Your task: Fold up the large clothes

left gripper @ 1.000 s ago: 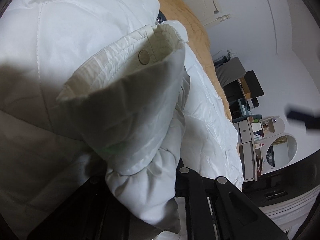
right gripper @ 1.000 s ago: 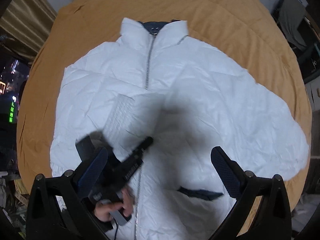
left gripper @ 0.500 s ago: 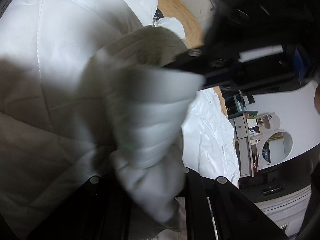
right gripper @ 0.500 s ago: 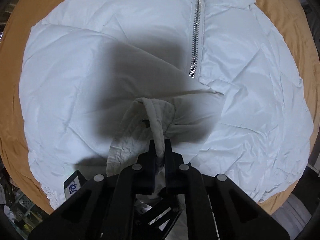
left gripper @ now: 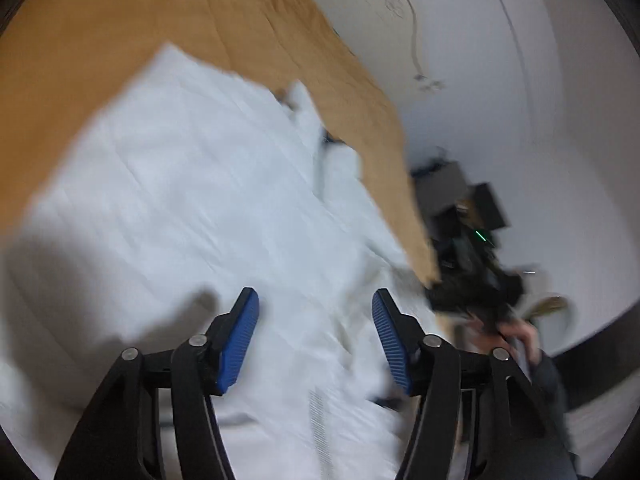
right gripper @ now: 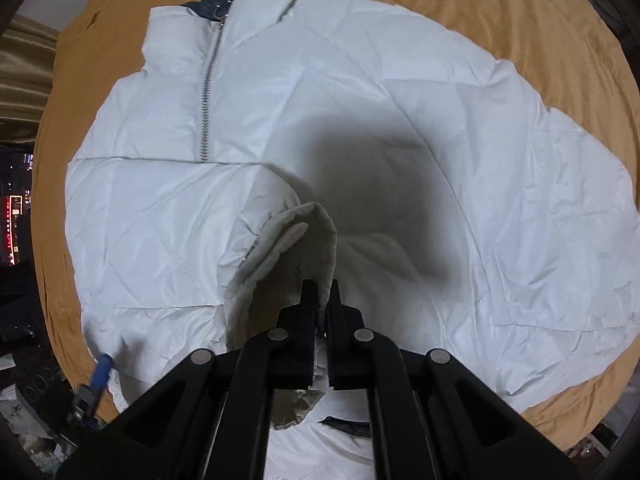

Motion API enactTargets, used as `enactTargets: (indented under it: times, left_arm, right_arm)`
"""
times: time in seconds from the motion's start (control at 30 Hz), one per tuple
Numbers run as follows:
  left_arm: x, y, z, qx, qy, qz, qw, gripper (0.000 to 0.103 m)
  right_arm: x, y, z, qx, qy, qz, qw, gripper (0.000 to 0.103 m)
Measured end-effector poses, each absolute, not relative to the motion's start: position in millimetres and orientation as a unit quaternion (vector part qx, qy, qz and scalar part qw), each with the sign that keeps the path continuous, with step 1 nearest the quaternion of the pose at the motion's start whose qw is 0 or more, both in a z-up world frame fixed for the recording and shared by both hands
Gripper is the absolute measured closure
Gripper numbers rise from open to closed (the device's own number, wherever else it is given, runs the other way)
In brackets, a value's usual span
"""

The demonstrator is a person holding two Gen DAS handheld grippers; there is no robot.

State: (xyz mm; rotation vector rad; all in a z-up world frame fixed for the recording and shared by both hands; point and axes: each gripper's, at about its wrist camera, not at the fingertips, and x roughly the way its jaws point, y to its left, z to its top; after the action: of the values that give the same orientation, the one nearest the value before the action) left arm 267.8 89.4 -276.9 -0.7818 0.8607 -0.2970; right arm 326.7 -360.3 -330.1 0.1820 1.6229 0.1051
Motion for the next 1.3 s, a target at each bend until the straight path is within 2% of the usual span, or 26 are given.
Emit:
enactTargets:
  times: [0.07, 0.17, 0.23, 0.3, 0.43, 0.47, 0.57, 0.6, 0.7, 0.8, 0.87, 0.9, 0.93, 1.0, 1.17, 1.3]
  left_arm:
    - [285, 93, -290, -0.352, 0.406, -0.101, 0.837, 0.040]
    - [306, 89, -329, -0.327, 0.452, -0.069, 0.827, 0.041]
    - [308, 82, -333, -0.305, 0.447, -0.071, 0.838, 0.041]
    - [309, 75, -332, -0.283, 0.449, -0.064, 0.845, 0.041]
    - [306, 60, -338, -0.226, 0.448, -0.062, 0.863, 0.034]
    - [302, 58, -339, -0.210, 0.447, -0.059, 0.868, 0.033]
    - [299, 44, -341, -0.176, 0.446, -0.049, 0.876, 0.031]
    - [298, 43, -341, -0.166, 0.446, -0.047, 0.878, 0.031]
    - [296, 42, -342, -0.158, 0.442, -0.047, 0.882, 0.031]
    - [295, 41, -345, -0.160, 0.436, -0.049, 0.884, 0.031]
    - [296, 38, -345, -0.153, 0.437, -0.050, 0.885, 0.031]
    - [296, 40, -345, -0.152, 0.438, -0.052, 0.884, 0.030]
    - [296, 39, -345, -0.147, 0.439, -0.053, 0.885, 0.030]
    - [297, 38, -345, -0.141, 0.438, -0.051, 0.887, 0.030]
    - [296, 37, -340, -0.133, 0.445, -0.044, 0.885, 0.029]
    - [287, 33, -338, -0.114, 0.445, -0.032, 0.888, 0.029]
  right_arm:
    - [321, -369, -348, 0.097, 0.727, 0.044, 0.678, 0.098]
    - [317, -378, -366, 0.105, 0.722, 0.030, 0.684, 0.085]
    - [313, -386, -367, 0.132, 0.716, 0.041, 0.685, 0.079]
    - [306, -397, -355, 0.143, 0.706, 0.027, 0.693, 0.068]
    - [286, -389, -292, 0.070, 0.626, -0.033, 0.776, 0.064]
    - [280, -374, -280, 0.066, 0.609, -0.009, 0.791, 0.060]
    - [267, -323, -259, 0.062, 0.569, 0.081, 0.816, 0.032]
    - [263, -314, -255, 0.059, 0.560, 0.101, 0.820, 0.030]
    - [261, -293, -279, 0.060, 0.566, 0.132, 0.811, 0.030]
    - [266, -301, -328, 0.087, 0.597, 0.132, 0.786, 0.031]
    - [263, -319, -368, 0.062, 0.632, 0.070, 0.769, 0.033]
    - [261, -328, -380, 0.058, 0.639, 0.050, 0.765, 0.039]
    - [260, -338, -387, 0.080, 0.636, 0.051, 0.766, 0.039]
    - [258, -348, -387, 0.120, 0.621, 0.061, 0.772, 0.039]
    - [264, -343, -377, 0.107, 0.619, 0.054, 0.776, 0.039]
    - [241, -371, -340, 0.115, 0.585, 0.033, 0.802, 0.037]
